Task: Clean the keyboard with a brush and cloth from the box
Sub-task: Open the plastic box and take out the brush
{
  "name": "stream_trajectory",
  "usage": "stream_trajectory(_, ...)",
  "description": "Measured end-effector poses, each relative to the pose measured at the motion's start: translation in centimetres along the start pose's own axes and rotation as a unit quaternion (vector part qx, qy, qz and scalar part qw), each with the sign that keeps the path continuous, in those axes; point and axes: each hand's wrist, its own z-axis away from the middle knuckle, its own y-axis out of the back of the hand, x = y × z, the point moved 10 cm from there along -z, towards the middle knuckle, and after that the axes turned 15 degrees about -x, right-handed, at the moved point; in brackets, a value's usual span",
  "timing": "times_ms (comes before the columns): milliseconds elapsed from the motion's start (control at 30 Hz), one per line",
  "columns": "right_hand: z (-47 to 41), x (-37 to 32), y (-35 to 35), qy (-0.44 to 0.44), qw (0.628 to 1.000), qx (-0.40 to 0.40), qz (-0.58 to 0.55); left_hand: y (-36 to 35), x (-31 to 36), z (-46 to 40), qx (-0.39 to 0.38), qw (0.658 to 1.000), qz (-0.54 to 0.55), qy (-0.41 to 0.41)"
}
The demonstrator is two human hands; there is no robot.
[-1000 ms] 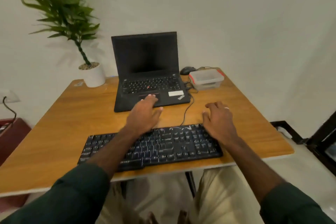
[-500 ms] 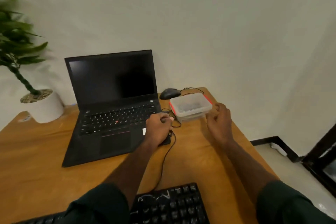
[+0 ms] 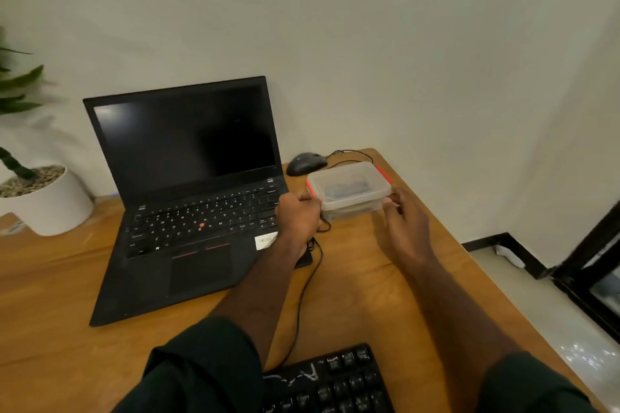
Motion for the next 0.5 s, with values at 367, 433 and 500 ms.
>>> stream_trajectory(367, 8.0, 2.6, 2.4, -0.089, 0.98, 0.082, -0.161, 0.1, 0.4, 8.6, -0.114, 0.989, 0.096, -0.007)
stream_trajectory(433, 10.1, 3.6, 2.6, -0.099, 0.979, 0.064, -0.169, 0.0, 0.1, 10.3, -0.138, 0.985, 0.106, -0.011)
stream_trajectory(500, 12.4, 3.2, 3.4, -0.094, 0.986, 0.052, -0.124, -0.2, -0.5, 11.7, -0.164, 0.981, 0.099, -0.008)
